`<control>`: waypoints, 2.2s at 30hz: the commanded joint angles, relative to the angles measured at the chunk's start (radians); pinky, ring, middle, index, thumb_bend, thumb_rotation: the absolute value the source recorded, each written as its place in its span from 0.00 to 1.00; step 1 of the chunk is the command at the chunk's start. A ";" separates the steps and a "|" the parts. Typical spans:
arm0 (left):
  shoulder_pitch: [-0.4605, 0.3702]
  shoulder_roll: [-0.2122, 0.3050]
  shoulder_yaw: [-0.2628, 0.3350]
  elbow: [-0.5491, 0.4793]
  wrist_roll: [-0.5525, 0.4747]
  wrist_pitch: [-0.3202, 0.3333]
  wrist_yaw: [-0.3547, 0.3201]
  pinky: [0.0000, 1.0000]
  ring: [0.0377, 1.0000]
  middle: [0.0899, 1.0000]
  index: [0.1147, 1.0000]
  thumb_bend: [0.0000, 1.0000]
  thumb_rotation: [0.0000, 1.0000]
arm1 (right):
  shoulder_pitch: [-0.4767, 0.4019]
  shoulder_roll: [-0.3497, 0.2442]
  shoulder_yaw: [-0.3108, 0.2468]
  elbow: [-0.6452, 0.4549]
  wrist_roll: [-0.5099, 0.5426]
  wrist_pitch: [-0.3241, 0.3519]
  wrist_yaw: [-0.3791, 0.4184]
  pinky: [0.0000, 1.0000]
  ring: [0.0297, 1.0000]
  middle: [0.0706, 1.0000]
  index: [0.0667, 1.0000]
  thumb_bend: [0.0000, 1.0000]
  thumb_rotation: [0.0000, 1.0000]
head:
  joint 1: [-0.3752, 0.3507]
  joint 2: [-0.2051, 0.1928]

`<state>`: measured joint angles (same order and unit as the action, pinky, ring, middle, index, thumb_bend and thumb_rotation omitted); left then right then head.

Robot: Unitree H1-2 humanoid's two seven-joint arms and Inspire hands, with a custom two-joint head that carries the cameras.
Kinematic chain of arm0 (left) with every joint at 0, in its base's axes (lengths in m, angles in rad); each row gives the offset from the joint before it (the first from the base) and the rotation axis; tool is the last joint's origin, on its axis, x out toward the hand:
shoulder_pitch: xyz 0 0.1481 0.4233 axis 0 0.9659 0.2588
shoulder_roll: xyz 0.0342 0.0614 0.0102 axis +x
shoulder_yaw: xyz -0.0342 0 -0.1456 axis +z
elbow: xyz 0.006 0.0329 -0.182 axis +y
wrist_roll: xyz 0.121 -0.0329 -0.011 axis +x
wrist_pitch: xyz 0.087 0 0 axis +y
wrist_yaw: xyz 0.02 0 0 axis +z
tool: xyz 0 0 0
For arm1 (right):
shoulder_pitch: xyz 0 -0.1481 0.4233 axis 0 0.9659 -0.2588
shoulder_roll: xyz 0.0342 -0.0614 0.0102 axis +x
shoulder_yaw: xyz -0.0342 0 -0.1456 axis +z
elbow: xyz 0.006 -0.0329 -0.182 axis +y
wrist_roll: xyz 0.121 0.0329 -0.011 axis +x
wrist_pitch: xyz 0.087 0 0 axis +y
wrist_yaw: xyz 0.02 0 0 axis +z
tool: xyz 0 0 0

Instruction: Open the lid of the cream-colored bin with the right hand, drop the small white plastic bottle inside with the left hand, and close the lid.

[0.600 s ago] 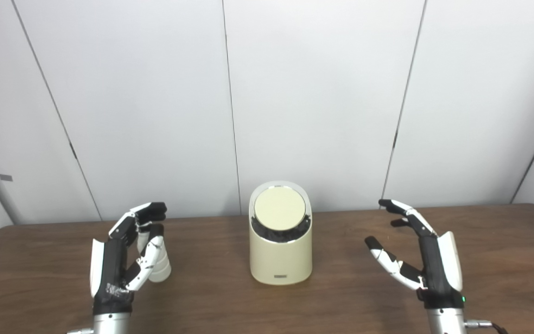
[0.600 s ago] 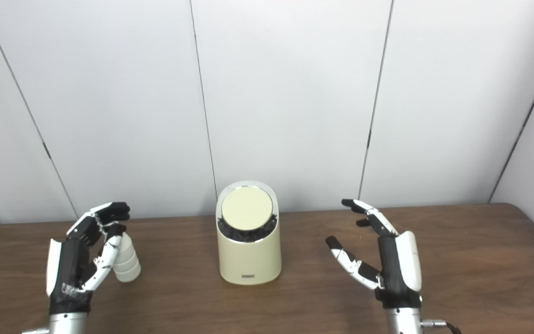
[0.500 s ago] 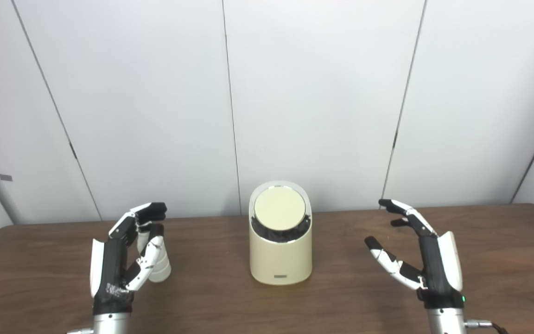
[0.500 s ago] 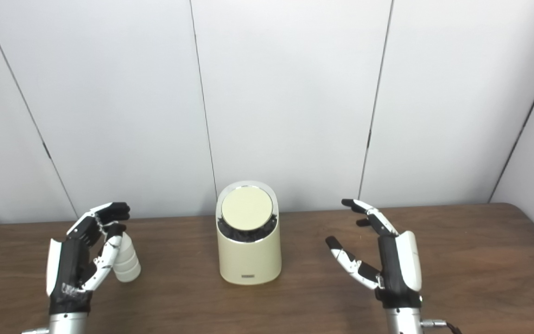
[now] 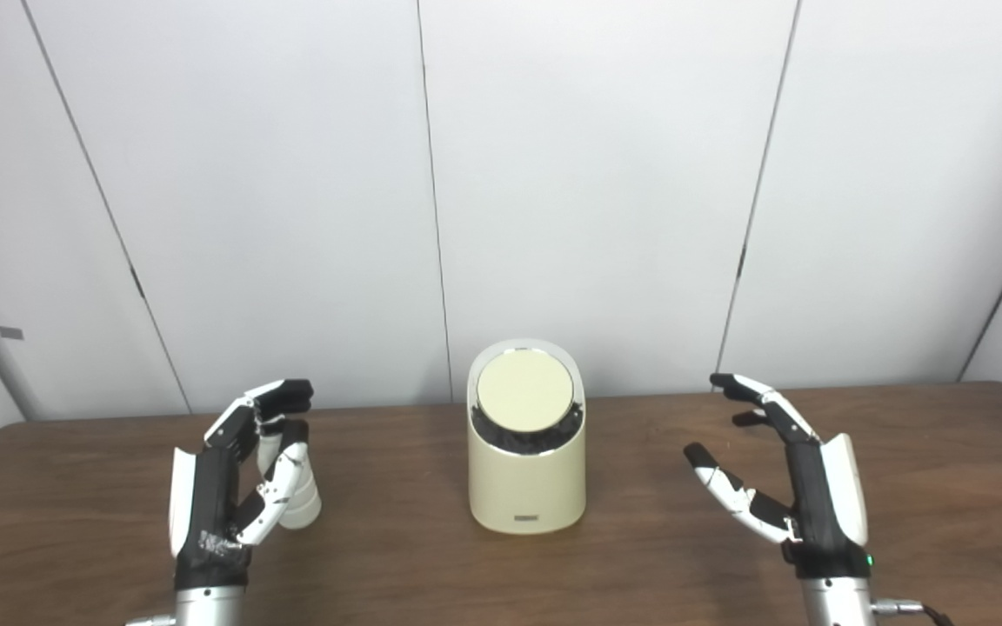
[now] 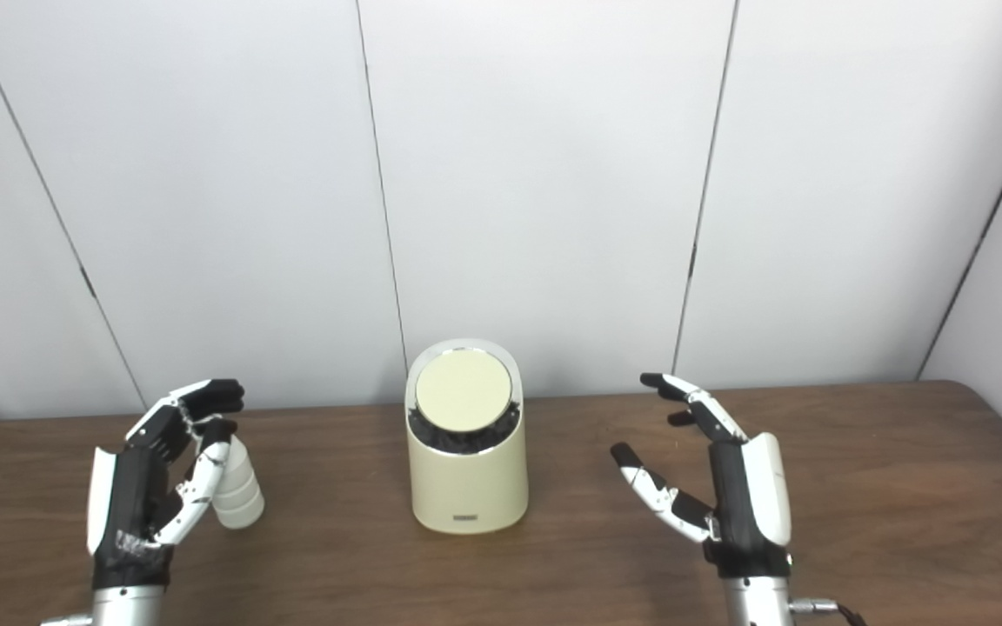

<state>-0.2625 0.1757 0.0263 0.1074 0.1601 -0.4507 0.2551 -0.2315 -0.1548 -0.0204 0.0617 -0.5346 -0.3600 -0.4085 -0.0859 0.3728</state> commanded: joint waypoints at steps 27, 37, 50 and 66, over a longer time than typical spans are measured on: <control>-0.040 0.015 -0.004 0.003 0.009 -0.019 -0.001 0.61 0.67 0.67 0.65 0.28 0.43 | -0.314 0.020 0.080 -0.228 -0.108 0.513 0.320 0.76 0.90 0.93 0.92 0.92 0.74 | -0.002 -0.002; -0.038 0.009 -0.002 -0.003 -0.009 -0.018 -0.011 0.61 0.67 0.67 0.65 0.28 0.42 | -0.406 0.012 0.111 -0.142 -0.110 0.558 0.355 0.62 0.89 0.99 0.97 1.00 0.56 | 0.001 -0.004; -0.038 -0.001 0.000 -0.013 -0.010 -0.018 -0.012 0.60 0.67 0.67 0.64 0.28 0.38 | -0.479 -0.010 0.209 -0.042 -0.277 0.619 0.342 0.93 1.00 1.00 0.99 1.00 0.53 | 0.011 -0.003; -0.040 -0.019 0.002 -0.026 0.013 -0.017 0.002 0.59 0.66 0.66 0.64 0.28 0.39 | -0.499 0.004 0.268 0.026 -0.303 0.636 0.337 0.99 1.00 1.00 0.99 1.00 0.50 | 0.030 0.000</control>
<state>-0.2635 0.1536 0.0211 0.1125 0.1656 -0.4507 0.2485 -0.6729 -0.1532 0.2473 0.1070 -0.8224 0.2893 -0.0445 -0.0552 0.3727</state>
